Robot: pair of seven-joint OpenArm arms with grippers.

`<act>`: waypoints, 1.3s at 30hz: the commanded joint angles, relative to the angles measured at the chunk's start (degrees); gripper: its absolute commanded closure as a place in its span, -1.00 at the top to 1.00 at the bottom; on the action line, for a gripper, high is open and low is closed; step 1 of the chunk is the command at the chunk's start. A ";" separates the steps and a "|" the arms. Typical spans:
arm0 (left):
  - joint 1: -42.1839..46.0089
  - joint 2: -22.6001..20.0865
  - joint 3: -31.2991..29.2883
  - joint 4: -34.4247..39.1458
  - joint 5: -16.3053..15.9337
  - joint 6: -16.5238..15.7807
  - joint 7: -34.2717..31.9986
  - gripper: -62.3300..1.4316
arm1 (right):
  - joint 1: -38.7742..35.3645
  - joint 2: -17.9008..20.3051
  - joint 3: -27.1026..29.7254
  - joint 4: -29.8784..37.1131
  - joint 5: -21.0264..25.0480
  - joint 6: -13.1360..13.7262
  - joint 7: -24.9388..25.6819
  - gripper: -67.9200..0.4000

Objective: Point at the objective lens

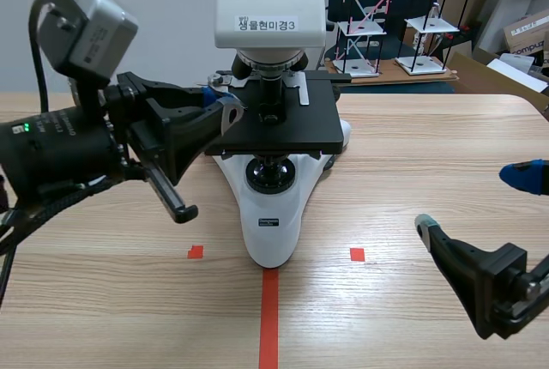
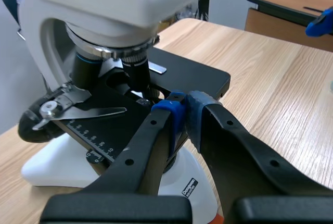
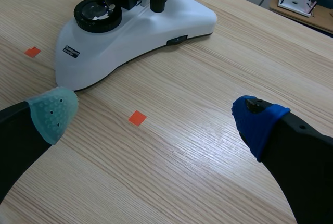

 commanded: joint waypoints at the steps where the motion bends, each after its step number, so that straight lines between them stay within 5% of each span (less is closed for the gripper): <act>1: -1.03 0.35 0.37 -0.42 -0.63 0.46 -0.55 -0.87 | 0.04 0.15 0.37 0.70 0.59 0.00 1.07 1.00; 39: -3.63 2.05 1.31 -3.30 -0.83 1.29 0.02 -0.87 | 0.04 0.15 0.37 0.70 0.61 0.00 1.09 1.00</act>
